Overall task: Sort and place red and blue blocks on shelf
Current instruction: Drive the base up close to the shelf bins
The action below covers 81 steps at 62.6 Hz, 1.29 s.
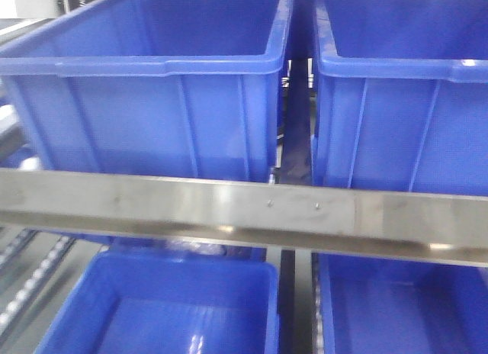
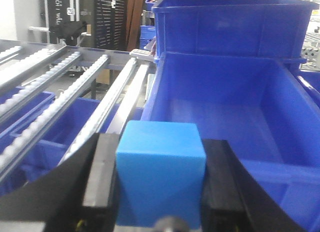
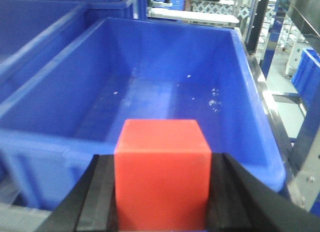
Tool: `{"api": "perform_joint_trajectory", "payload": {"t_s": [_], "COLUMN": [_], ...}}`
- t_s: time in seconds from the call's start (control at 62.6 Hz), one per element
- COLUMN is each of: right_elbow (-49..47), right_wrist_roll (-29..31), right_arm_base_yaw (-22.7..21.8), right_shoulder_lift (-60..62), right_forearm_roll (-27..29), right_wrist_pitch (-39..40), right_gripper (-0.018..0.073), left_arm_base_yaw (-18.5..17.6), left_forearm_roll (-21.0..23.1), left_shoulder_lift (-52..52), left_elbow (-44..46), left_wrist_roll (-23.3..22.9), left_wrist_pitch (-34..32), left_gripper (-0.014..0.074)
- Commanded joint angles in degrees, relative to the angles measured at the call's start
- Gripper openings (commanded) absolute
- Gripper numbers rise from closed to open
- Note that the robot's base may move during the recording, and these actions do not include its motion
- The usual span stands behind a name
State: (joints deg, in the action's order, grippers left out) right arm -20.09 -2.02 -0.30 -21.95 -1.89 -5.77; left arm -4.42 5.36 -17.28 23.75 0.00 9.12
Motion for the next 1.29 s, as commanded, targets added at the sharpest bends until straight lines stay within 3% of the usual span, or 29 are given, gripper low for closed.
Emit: {"api": "perform_joint_trajectory", "payload": {"t_s": [0.0,1.277], "right_elbow": [-1.65,-1.65], "right_wrist_roll": [0.45,0.45], "right_arm_base_yaw": [-0.38,-0.38], "right_shoulder_lift": [-0.17,-0.17], "right_forearm_roll": [-0.16,-0.16], "right_wrist_pitch": [5.44,5.44], "right_gripper": [0.0048,0.0048], "left_arm_base_yaw": [0.16,0.16], "left_forearm_roll": [0.45,0.45], "left_shoulder_lift": [-0.46,-0.46], "left_elbow": [1.57,1.57], "left_wrist_roll": [-0.31,-0.31], "left_wrist_pitch": [-5.34,-5.34], "left_gripper": [0.0125,0.0125]}}
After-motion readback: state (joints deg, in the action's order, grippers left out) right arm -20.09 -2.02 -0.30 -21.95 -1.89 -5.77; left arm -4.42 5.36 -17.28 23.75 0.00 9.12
